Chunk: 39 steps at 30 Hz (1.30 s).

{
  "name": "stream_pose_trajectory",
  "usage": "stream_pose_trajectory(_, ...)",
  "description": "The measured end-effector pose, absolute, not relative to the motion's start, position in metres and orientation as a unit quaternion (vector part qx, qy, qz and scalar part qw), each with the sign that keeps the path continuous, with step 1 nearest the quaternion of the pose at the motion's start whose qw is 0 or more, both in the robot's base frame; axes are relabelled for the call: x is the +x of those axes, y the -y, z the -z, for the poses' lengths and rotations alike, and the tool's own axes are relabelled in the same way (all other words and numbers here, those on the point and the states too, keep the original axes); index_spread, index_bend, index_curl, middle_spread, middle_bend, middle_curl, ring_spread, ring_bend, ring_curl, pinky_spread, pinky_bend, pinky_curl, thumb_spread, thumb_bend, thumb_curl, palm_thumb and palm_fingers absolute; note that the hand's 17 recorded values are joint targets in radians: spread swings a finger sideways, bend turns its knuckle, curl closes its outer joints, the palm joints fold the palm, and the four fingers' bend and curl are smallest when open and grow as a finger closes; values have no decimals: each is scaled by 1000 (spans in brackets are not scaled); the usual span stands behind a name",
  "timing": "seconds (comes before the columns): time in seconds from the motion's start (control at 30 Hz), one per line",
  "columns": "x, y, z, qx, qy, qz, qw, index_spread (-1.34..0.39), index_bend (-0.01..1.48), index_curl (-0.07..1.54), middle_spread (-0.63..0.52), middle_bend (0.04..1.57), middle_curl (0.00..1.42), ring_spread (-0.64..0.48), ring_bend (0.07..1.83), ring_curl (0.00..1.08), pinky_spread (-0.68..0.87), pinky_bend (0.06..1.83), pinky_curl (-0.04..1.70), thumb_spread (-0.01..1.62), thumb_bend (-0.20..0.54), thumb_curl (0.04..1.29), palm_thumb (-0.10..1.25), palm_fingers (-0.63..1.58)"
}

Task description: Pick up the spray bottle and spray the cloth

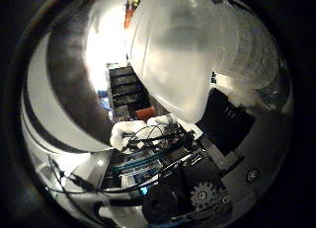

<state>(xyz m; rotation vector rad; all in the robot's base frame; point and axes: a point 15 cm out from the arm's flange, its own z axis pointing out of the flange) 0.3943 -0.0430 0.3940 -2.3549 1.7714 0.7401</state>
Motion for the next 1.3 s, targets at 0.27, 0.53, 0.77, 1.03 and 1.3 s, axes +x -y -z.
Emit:
stream_pose_trajectory(0.27, 400, 27, -384, -768, -613, -166, -86, -244, 1092, 902, -171, 1320, 846, -247, 1304, 883, -195, 1045, 1412, 910, -14, 788, 1018, 1090)
stream_pose_trajectory(0.53, 413, 3, -366, -744, -640, -120, -151, -246, 1085, 904, -174, 1308, 854, -247, 1307, 883, -193, 1051, 1410, 945, -14, 773, 1021, 1086)
stream_pose_trajectory(0.77, 424, -10, -341, -733, -644, -109, -188, -247, 1081, 906, -175, 1303, 862, -247, 1307, 882, -192, 1056, 1410, 958, -15, 757, 1033, 1085)
stream_pose_trajectory(1.03, 433, -12, -321, -726, -648, -108, -203, -258, 1075, 907, -176, 1302, 867, -249, 1304, 884, -192, 1061, 1409, 959, -15, 747, 1034, 1083)
stream_pose_trajectory(1.3, 433, -13, -324, -728, -647, -106, -199, -262, 1073, 904, -177, 1299, 870, -250, 1302, 885, -192, 1060, 1408, 959, -15, 743, 1035, 1085)
